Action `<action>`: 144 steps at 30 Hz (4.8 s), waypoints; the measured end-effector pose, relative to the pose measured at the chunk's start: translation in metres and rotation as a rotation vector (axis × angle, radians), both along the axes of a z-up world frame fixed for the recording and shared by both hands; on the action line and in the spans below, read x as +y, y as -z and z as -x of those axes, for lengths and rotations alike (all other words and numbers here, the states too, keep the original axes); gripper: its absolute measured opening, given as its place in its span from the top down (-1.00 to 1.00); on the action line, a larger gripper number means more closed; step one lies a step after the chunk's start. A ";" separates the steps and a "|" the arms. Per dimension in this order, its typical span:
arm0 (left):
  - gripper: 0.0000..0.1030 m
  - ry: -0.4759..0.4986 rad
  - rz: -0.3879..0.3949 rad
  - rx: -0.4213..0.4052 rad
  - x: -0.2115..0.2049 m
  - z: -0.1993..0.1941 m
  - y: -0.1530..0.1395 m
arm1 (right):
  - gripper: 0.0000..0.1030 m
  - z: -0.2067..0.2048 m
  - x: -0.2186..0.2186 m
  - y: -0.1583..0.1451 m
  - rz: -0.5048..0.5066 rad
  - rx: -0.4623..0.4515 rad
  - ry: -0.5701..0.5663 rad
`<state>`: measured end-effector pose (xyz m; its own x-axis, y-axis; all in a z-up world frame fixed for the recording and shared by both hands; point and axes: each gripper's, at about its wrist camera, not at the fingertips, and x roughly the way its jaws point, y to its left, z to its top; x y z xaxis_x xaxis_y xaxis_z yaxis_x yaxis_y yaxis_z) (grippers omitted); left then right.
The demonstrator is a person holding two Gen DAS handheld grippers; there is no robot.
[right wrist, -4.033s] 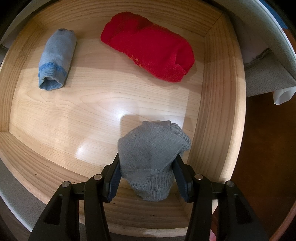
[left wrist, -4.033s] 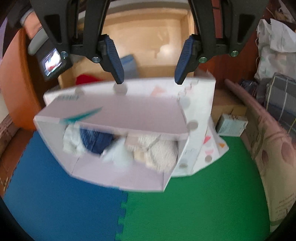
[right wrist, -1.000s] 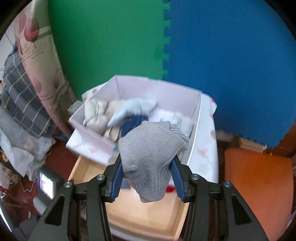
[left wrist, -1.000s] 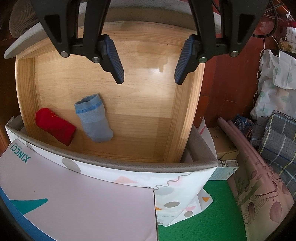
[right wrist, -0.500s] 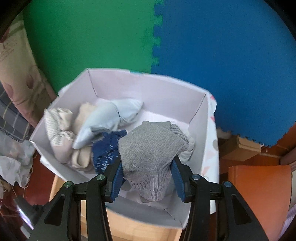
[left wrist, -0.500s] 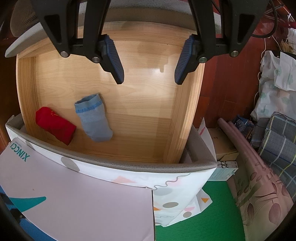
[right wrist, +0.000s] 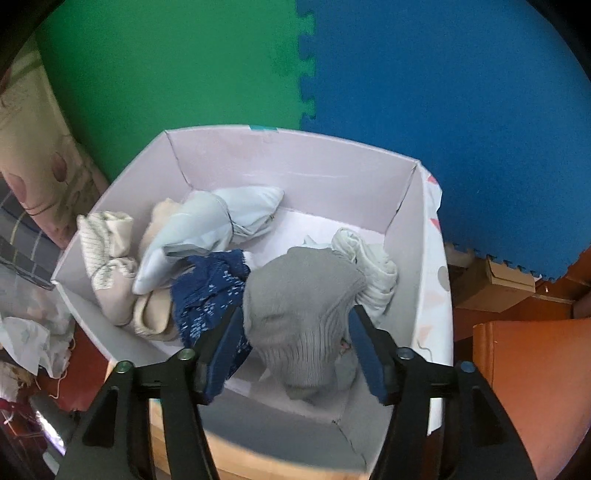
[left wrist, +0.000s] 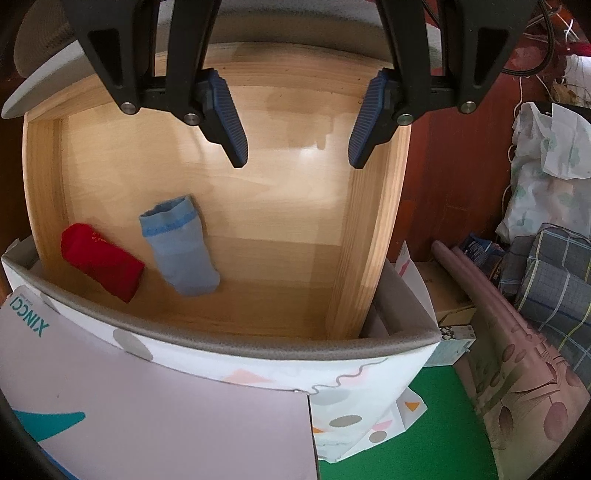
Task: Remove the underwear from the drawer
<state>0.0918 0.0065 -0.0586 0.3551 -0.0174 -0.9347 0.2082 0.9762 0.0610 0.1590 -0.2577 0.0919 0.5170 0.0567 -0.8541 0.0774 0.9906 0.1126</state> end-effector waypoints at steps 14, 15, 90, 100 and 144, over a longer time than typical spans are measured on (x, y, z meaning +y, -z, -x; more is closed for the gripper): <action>-0.13 0.003 -0.043 0.009 -0.005 0.000 0.003 | -0.07 0.105 0.027 -0.009 0.102 -0.119 -0.223; -0.13 0.002 -0.043 0.008 -0.004 0.000 0.003 | -0.02 0.113 0.031 -0.002 0.107 -0.115 -0.250; -0.13 -0.013 -0.030 0.041 0.000 -0.005 0.009 | 0.40 0.091 0.099 0.219 0.443 0.120 -0.533; -0.13 -0.013 -0.021 0.048 0.001 -0.006 0.009 | 0.30 0.099 0.132 0.223 0.583 0.025 -0.610; -0.13 -0.001 -0.008 0.040 0.004 -0.003 0.006 | 0.85 0.097 0.106 0.198 0.433 0.121 -0.608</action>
